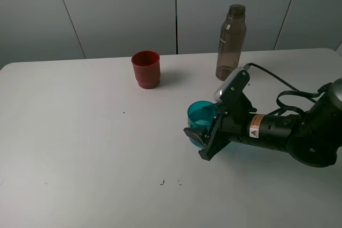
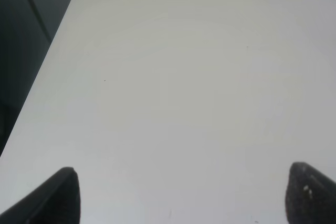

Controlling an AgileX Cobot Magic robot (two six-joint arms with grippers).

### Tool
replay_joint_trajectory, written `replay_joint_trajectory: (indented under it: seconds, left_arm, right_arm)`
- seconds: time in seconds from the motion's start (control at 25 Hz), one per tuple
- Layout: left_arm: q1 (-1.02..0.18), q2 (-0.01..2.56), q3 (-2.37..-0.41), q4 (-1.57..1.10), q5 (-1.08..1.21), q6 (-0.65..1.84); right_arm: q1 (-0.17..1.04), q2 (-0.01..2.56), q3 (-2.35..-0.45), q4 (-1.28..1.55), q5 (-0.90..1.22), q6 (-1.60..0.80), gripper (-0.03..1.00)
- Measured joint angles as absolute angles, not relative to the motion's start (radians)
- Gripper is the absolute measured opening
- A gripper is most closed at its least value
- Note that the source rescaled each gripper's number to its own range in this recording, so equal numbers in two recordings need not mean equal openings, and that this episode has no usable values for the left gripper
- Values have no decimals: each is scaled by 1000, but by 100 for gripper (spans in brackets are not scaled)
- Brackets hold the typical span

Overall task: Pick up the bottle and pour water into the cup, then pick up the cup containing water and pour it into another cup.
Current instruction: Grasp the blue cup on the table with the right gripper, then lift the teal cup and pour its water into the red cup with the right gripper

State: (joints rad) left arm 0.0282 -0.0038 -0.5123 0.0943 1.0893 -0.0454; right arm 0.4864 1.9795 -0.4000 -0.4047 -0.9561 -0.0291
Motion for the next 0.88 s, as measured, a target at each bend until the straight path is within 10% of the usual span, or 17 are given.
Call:
replay_joint_trajectory:
  seconds: [0.88]
  left_arm:
    - [28,-4,-512,94,1089,-45]
  right_arm:
    - [486,1879,-409,-403,-859,0,16]
